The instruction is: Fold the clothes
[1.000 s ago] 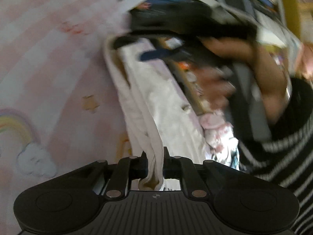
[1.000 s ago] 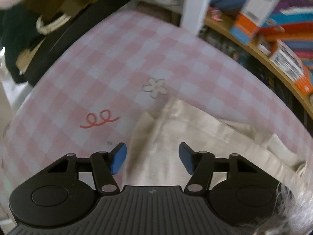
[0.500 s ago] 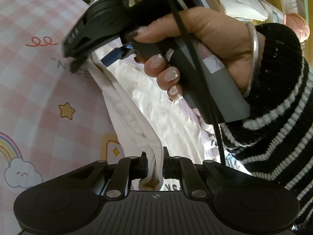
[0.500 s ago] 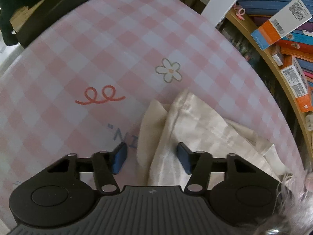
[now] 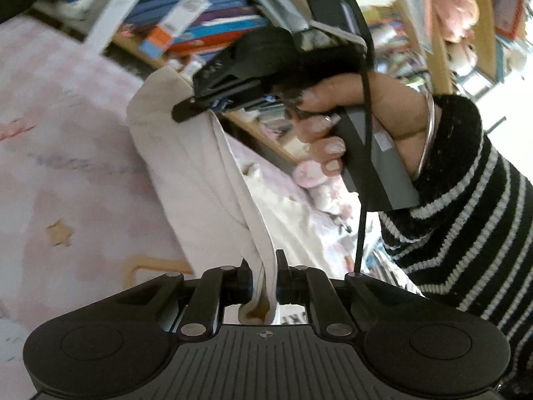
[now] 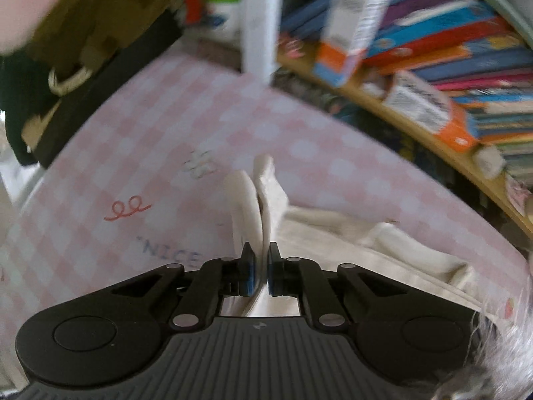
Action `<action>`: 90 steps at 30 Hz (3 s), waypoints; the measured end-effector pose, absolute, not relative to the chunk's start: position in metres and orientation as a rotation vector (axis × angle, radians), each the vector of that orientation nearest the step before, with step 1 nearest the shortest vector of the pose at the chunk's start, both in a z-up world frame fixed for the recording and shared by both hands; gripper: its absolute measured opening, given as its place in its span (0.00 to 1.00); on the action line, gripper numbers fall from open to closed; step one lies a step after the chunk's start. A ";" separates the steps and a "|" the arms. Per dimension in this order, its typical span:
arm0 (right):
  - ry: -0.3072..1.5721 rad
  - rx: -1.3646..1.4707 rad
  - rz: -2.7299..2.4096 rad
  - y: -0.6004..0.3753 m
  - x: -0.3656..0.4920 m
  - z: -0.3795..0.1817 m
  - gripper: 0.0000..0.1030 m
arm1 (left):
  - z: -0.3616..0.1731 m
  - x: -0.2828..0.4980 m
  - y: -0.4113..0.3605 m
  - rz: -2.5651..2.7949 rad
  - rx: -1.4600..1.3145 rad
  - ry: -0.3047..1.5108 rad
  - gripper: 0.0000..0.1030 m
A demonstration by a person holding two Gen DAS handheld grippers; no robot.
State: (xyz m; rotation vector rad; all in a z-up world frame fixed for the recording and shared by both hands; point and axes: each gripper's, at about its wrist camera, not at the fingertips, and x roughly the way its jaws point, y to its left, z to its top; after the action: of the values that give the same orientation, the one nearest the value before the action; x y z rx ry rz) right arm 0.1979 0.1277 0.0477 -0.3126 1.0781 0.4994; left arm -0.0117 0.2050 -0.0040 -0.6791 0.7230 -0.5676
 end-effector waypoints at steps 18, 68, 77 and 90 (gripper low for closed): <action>0.964 -0.077 0.510 -0.105 0.199 0.078 0.06 | 0.020 0.015 0.052 -0.655 -0.547 0.770 0.09; 0.980 0.141 0.676 -0.264 0.213 0.006 0.06 | 0.027 0.042 -0.050 -0.514 -0.411 0.938 0.10; 0.997 0.167 0.652 -0.271 0.212 -0.005 0.06 | 0.013 0.049 -0.059 -0.520 -0.421 0.975 0.10; 1.015 0.194 0.635 -0.284 0.210 -0.021 0.06 | 0.006 0.052 -0.073 -0.530 -0.372 1.000 0.10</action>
State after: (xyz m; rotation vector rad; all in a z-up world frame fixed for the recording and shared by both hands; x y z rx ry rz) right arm 0.2098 -0.2836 -0.0210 0.1941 1.0150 0.6354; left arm 0.0525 -0.0733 0.0057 -0.3721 0.9998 -0.5295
